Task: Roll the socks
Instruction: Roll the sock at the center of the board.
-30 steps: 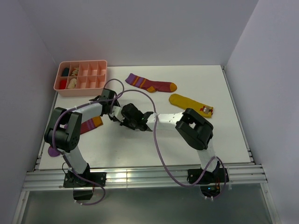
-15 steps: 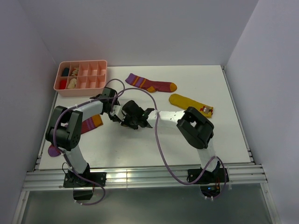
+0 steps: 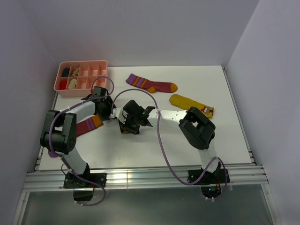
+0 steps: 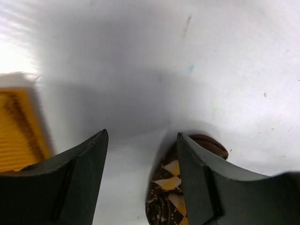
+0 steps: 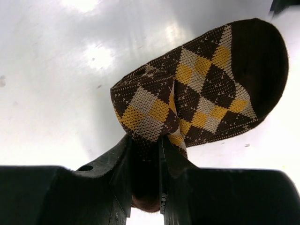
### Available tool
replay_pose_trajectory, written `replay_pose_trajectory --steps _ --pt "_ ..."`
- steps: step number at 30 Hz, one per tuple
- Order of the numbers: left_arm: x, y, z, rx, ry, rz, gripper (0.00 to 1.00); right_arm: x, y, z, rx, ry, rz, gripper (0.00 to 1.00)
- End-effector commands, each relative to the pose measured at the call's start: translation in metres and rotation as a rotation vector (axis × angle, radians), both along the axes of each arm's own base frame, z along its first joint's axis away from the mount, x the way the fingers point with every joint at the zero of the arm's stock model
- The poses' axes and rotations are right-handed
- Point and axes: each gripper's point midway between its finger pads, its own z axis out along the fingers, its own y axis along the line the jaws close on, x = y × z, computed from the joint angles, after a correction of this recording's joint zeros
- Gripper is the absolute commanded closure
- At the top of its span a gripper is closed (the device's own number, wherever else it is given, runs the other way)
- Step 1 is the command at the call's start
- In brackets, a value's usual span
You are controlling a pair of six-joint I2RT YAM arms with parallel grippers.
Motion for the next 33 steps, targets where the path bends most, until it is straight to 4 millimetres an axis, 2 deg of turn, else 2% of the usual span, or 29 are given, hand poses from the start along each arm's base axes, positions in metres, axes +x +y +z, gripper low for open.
replay_pose_trajectory --steps 1,2,3,5,6,7,9,13,15,16,19,21,26,30,33 --pt "0.008 0.011 0.026 0.025 -0.111 0.057 0.35 -0.058 -0.051 -0.046 -0.218 0.283 0.030 1.00" --pt "0.001 0.014 0.022 0.029 -0.109 0.059 0.38 -0.061 -0.052 -0.045 -0.223 0.302 0.032 1.00" --pt "0.001 0.015 0.034 0.024 -0.148 0.057 0.39 -0.065 -0.051 -0.045 -0.219 0.328 0.046 1.00" --pt "-0.003 0.017 0.042 0.018 -0.194 0.052 0.40 -0.065 -0.050 -0.043 -0.214 0.353 0.046 1.00" --pt "-0.012 0.019 0.049 0.019 -0.230 0.041 0.40 -0.064 -0.048 -0.043 -0.213 0.359 0.048 1.00" --pt "-0.011 0.019 0.058 0.013 -0.280 0.035 0.40 -0.063 -0.048 -0.044 -0.211 0.361 0.048 1.00" --pt "-0.022 0.022 0.072 0.016 -0.353 0.006 0.40 -0.060 -0.048 -0.045 -0.213 0.364 0.043 1.00" --pt "-0.040 0.009 0.088 -0.058 -0.458 -0.082 0.41 -0.055 -0.046 -0.048 -0.207 0.346 0.028 1.00" --pt "-0.042 0.009 0.082 -0.076 -0.431 -0.051 0.44 -0.052 -0.048 -0.049 -0.207 0.329 0.016 1.00" --pt "-0.042 0.008 0.077 -0.081 -0.410 -0.048 0.48 -0.051 -0.048 -0.049 -0.206 0.316 0.012 1.00" --pt "-0.034 -0.002 0.059 -0.115 -0.314 -0.055 0.57 -0.043 -0.047 -0.047 -0.191 0.269 -0.005 1.00" --pt "-0.025 -0.008 0.047 -0.121 -0.260 -0.057 0.59 -0.041 -0.047 -0.043 -0.181 0.251 -0.012 1.00" --pt "-0.010 -0.017 0.038 -0.118 -0.216 -0.087 0.60 -0.036 -0.047 -0.038 -0.174 0.225 -0.028 1.00" --pt "-0.012 -0.028 0.035 -0.130 -0.206 -0.125 0.57 -0.035 -0.049 -0.038 -0.174 0.215 -0.032 1.00" --pt "-0.018 -0.031 0.025 -0.126 -0.175 -0.138 0.54 -0.035 -0.049 -0.037 -0.170 0.212 -0.037 1.00"
